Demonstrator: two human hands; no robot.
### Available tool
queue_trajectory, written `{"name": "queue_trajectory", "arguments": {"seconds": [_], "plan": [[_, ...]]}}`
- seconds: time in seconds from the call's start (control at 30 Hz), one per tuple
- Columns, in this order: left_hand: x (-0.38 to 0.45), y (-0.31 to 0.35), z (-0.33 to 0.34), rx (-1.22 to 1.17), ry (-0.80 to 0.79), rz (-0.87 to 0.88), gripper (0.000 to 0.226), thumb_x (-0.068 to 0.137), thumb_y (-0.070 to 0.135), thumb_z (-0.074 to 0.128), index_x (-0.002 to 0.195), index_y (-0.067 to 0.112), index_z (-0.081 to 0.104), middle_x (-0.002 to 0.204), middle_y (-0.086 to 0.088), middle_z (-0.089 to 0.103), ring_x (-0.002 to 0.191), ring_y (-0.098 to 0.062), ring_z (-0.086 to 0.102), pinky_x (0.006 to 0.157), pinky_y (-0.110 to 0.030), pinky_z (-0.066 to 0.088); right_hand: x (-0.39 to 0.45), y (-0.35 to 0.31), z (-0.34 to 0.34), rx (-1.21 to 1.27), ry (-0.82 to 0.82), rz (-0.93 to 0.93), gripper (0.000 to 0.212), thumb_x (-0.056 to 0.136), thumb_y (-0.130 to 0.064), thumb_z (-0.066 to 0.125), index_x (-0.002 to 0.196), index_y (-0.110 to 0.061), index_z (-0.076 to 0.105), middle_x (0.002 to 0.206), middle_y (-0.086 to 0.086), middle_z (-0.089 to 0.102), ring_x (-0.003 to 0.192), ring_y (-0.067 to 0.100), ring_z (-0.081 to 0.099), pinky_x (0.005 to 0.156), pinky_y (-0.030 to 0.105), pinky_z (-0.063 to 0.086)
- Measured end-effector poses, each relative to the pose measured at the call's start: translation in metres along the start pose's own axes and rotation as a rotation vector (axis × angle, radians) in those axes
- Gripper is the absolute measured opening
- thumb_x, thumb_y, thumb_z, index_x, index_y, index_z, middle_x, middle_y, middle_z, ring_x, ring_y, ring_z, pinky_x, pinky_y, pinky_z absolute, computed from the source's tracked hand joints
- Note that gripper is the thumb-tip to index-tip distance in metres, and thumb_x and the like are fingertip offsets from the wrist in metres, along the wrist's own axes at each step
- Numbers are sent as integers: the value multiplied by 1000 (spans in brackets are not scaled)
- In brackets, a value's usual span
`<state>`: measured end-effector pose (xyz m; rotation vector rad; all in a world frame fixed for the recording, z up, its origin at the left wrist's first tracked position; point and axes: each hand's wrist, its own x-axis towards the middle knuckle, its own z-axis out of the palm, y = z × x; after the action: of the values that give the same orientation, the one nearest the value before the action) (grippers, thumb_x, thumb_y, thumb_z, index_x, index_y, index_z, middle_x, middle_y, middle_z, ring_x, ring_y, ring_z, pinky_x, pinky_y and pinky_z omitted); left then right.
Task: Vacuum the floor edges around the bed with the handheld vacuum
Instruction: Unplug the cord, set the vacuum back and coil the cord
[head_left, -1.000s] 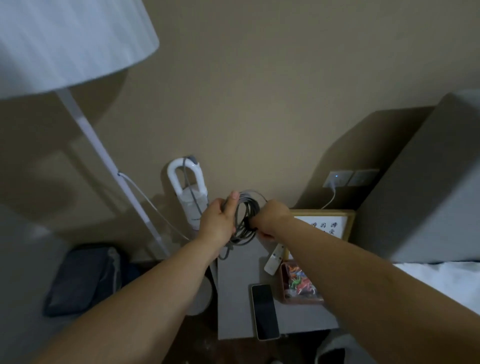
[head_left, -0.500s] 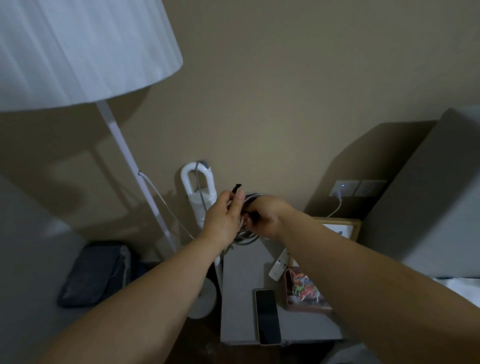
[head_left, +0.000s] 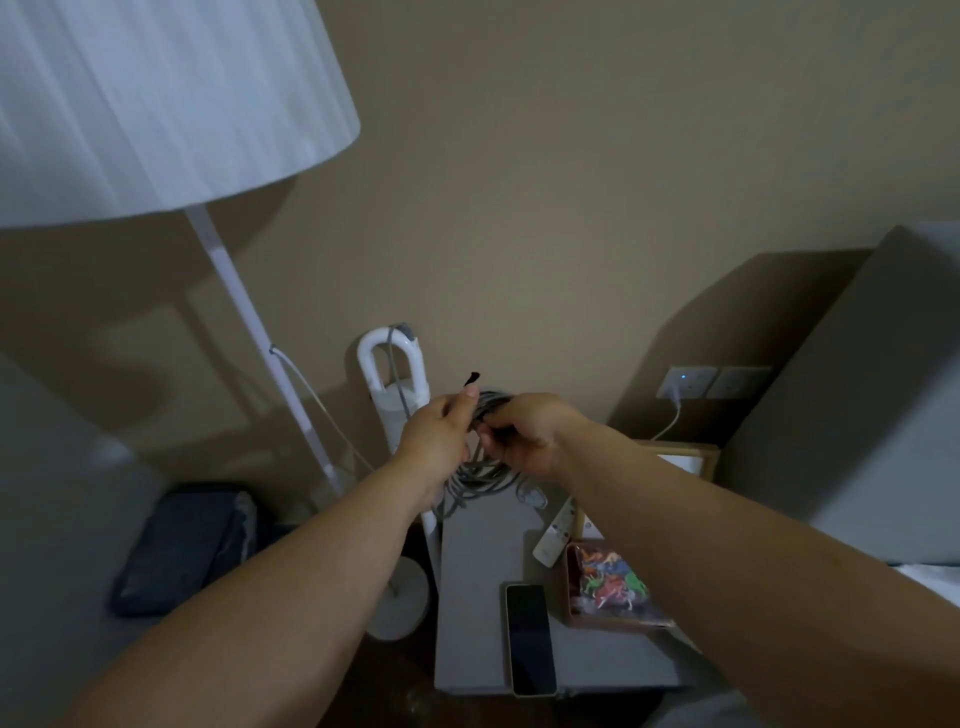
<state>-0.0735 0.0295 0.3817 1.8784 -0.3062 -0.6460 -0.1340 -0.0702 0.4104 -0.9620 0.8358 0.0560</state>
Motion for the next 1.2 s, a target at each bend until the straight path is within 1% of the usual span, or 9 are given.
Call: {"name": "queue_trajectory", "arguments": {"seconds": [0.13, 0.23, 0.33, 0.43, 0.5, 0.6, 0.83, 1.03, 1.2], "plan": [[5, 4, -2, 26, 49, 0, 38, 96, 45, 48, 74, 18, 60, 57, -5, 52, 55, -17, 49, 57, -26, 41, 0, -7, 0, -25, 27, -18, 12, 93, 11, 46, 92, 7, 57, 82, 16, 60, 70, 19, 59, 51, 21, 56], [5, 9, 1, 4, 86, 0, 34, 97, 40, 50, 71, 20, 61, 55, -5, 50, 51, -16, 46, 53, -25, 39, -1, -11, -2, -118, 56, -110, 15, 89, 15, 50, 81, 5, 59, 84, 17, 60, 70, 19, 61, 66, 27, 58], [7, 12, -2, -55, 108, -9, 29, 97, 38, 51, 83, 17, 66, 56, -4, 50, 52, -15, 44, 53, -25, 39, -1, -12, -5, -283, -9, -244, 19, 81, 19, 59, 98, 12, 64, 102, 24, 67, 85, 25, 66, 78, 28, 59], [9, 14, -4, -102, 104, 5, 25, 97, 34, 51, 95, 15, 68, 59, 0, 53, 53, -14, 43, 53, -23, 38, 7, -14, -9, -612, 36, -397, 22, 78, 10, 66, 101, 7, 67, 104, 28, 68, 90, 27, 64, 92, 44, 53], [11, 15, -3, -120, 92, 16, 27, 97, 34, 50, 100, 14, 68, 66, 3, 60, 54, -13, 43, 54, -23, 40, 12, -17, -10, -823, 105, -569, 14, 80, 3, 67, 94, 3, 70, 93, 23, 69, 84, 27, 63, 89, 48, 52], [11, 19, -3, -144, 62, 17, 24, 99, 35, 48, 95, 19, 66, 79, 7, 69, 54, -13, 41, 57, -23, 41, 15, -23, -10, -979, 146, -812, 11, 81, -1, 69, 91, 0, 72, 94, 10, 60, 87, 21, 58, 85, 32, 49], [17, 13, -8, -216, 106, -145, 70, 86, 73, 31, 99, 16, 69, 94, -13, 73, 65, -22, 54, 69, -35, 44, 22, -25, -13, -800, 3, -789, 25, 79, 5, 69, 74, -20, 69, 86, 20, 73, 84, 35, 71, 86, 51, 54], [22, 9, -14, -321, 79, -176, 29, 74, 43, 67, 54, 22, 71, 91, -21, 72, 77, -28, 59, 69, -38, 41, 24, -30, -13, -762, -97, -778, 17, 78, 4, 72, 77, -13, 72, 87, 20, 73, 86, 37, 70, 87, 50, 55], [20, 13, -22, -298, 61, -150, 23, 74, 35, 69, 76, 12, 69, 81, -25, 66, 62, -25, 52, 55, -28, 40, 23, -39, -8, -899, -127, -842, 14, 74, 4, 76, 85, 0, 69, 88, 5, 64, 77, 22, 66, 79, 31, 56]]}}
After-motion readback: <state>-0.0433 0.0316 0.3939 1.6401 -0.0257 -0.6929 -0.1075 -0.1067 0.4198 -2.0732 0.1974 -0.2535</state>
